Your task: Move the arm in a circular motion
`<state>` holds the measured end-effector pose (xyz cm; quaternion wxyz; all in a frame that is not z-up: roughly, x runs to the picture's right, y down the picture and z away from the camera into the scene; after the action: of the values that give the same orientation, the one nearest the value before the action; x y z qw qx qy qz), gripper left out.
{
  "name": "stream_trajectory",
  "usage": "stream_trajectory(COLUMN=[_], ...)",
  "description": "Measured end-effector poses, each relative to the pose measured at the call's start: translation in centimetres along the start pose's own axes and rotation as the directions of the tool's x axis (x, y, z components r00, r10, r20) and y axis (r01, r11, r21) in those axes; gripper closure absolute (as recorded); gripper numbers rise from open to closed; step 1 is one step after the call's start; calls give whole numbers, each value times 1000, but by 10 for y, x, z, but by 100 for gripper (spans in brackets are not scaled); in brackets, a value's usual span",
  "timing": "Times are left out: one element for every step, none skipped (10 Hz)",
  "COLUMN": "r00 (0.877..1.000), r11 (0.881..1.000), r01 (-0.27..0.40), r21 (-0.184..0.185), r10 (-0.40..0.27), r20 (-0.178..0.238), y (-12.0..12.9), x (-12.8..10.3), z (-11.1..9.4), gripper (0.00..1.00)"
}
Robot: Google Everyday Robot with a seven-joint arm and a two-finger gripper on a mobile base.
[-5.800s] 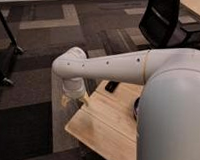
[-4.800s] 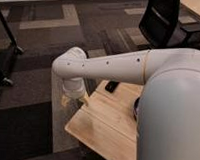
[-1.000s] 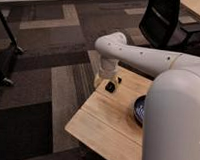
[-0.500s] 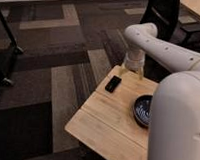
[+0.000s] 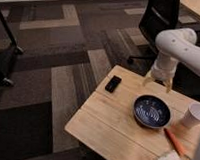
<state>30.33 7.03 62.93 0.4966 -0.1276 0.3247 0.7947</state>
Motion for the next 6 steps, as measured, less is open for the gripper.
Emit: stream_trajectory(r00=[999, 999, 998, 994, 974, 927], r11=[998, 997, 993, 989, 970, 926], r01=[-40, -30, 52, 104, 221, 371], r21=[55, 77, 107, 109, 97, 64], r10=[41, 32, -48, -99, -215, -365], r20=[-7, -15, -42, -52, -71, -85], y=[-12, -7, 26, 47, 93, 152], x=[64, 92, 139, 153, 176, 192], z=[-6, -7, -9, -9, -9, -11], gripper=[35, 35, 35, 35, 35, 35])
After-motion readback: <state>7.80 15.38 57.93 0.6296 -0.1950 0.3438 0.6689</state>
